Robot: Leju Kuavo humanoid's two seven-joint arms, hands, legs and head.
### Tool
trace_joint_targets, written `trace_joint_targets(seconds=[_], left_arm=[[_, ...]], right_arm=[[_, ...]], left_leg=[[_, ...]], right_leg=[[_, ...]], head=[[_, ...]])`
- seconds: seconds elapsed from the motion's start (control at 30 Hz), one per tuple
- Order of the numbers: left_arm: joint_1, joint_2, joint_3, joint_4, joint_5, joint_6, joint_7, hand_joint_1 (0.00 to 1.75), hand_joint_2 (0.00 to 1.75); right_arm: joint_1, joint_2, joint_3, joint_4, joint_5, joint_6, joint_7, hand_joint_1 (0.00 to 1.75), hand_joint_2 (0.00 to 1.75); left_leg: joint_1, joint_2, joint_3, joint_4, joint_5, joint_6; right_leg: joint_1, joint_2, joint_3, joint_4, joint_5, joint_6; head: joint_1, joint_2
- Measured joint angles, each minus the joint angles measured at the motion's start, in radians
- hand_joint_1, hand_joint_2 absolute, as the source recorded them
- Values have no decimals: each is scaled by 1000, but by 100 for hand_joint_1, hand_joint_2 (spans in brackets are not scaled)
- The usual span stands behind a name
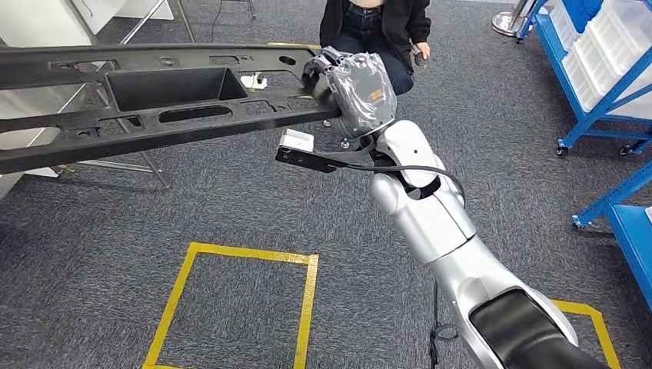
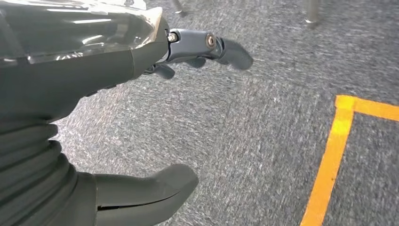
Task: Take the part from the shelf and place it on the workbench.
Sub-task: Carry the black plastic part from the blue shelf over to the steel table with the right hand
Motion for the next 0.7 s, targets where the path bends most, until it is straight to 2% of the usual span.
trace_joint_targets(seconds=[0.03, 0.07, 0.1, 0.13, 0.17, 0.23, 0.27, 0.3, 0.33, 0.4, 0.47, 0.53, 0.57, 0.6, 0.63, 0.67, 0.7], left_arm=[[-1, -1, 0, 0, 0, 0, 0, 0, 175], [-1, -2, 1, 0, 1, 0, 0, 0, 175], [-1, -4, 1, 0, 1, 0, 0, 0, 175], [-1, -5, 2, 0, 1, 0, 0, 0, 175], [0, -6, 3, 0, 2, 0, 0, 0, 175], [0, -5, 5, 0, 2, 1, 0, 0, 175], [-1, -5, 6, 0, 2, 1, 0, 0, 175], [-2, -4, 8, 0, 2, 2, 0, 0, 175], [-1, -4, 8, 0, 2, 3, 0, 0, 175], [4, -5, 9, 0, 3, 4, -1, 0, 175], [8, -6, 10, 1, 4, 6, -1, 0, 175], [6, -6, 10, 1, 4, 6, -1, 0, 175], [5, -6, 10, 1, 4, 7, -1, 0, 175], [5, -6, 10, 1, 4, 7, -1, 0, 175], [5, -6, 10, 1, 4, 7, -1, 0, 175], [5, -6, 10, 1, 4, 7, -1, 0, 175], [5, -6, 10, 1, 4, 7, -1, 0, 175]], right_arm=[[0, -1, 0, 1, -4, 2, -2, 175, 175], [0, -3, 0, 3, -7, 3, -4, 175, 175], [1, -4, 0, 6, -10, 4, -5, 175, 175], [2, -5, 1, 8, -11, 5, -5, 175, 175], [2, -6, 1, 10, -12, 5, -5, 175, 175], [0, -6, 1, 12, -15, 6, -7, 175, 175], [-1, -6, 2, 12, -16, 6, -7, 175, 175], [-2, -5, 2, 13, -18, 6, -8, 175, 175], [-3, -5, 3, 14, -20, 6, -8, 175, 175], [-4, -3, 4, 16, -22, 7, -8, 175, 175], [-6, 2, 6, 16, -22, 7, -8, 175, 175], [-7, 5, 8, 17, -23, 7, -8, 175, 175], [-8, 5, 9, 18, -23, 7, -8, 175, 175], [-7, 5, 10, 20, -24, 7, -8, 175, 175], [-7, 5, 11, 21, -24, 7, -8, 175, 175], [-7, 6, 12, 23, -25, 7, -8, 175, 175], [-8, 6, 13, 24, -28, 7, -10, 175, 175]], left_leg=[[3, -8, 0, -3, 3, 1], [6, -16, -1, -3, 4, 1], [10, -25, -2, -3, 4, -1], [13, -35, -1, -3, 5, -3], [18, -45, -1, -1, 4, -8], [29, -64, -3, 8, 0, -24], [33, -74, -9, 16, -3, -34], [35, -82, -15, 22, -5, -44], [36, -90, -21, 25, -4, -54], [41, -97, -26, 22, 1, -67], [40, -67, -40, 49, -22, -74], [37, -29, -83, 153, -86, -75], [37, -22, -112, 223, -120, -75], [36, -20, -135, 279, -142, -73], [34, -19, -143, 304, -146, -70], [31, -18, -132, 292, -133, -63], [25, -14, -102, 241, -105, -53]], right_leg=[[-5, 18, -30, 65, -23, 3], [-11, 26, -63, 133, -45, 7], [-17, 28, -87, 182, -56, 15], [-26, 29, -95, 195, -53, 26], [-35, 29, -82, 165, -35, 40], [-56, 42, -16, 27, 21, 73], [-62, 55, 14, -34, 41, 80], [-64, 65, 33, -70, 50, 79], [-62, 71, 40, -81, 50, 72], [-56, 59, 40, -80, 52, 49], [-56, 46, 39, -83, 56, 29], [-51, 31, 38, -85, 59, 14], [-46, 23, 37, -85, 59, 9], [-41, 14, 36, -85, 59, 7], [-36, 6, 36, -85, 59, 7], [-31, -2, 36, -85, 59, 7], [-27, -8, 37, -85, 58, 7]], head=[[0, 0], [0, 0], [0, 0], [1, 0], [1, 0], [1, 0], [1, 0], [1, 0], [0, 0], [-1, 0], [-3, 0], [-6, 0], [-6, 0], [-6, 0], [-6, 0], [-6, 0], [-6, 0]])
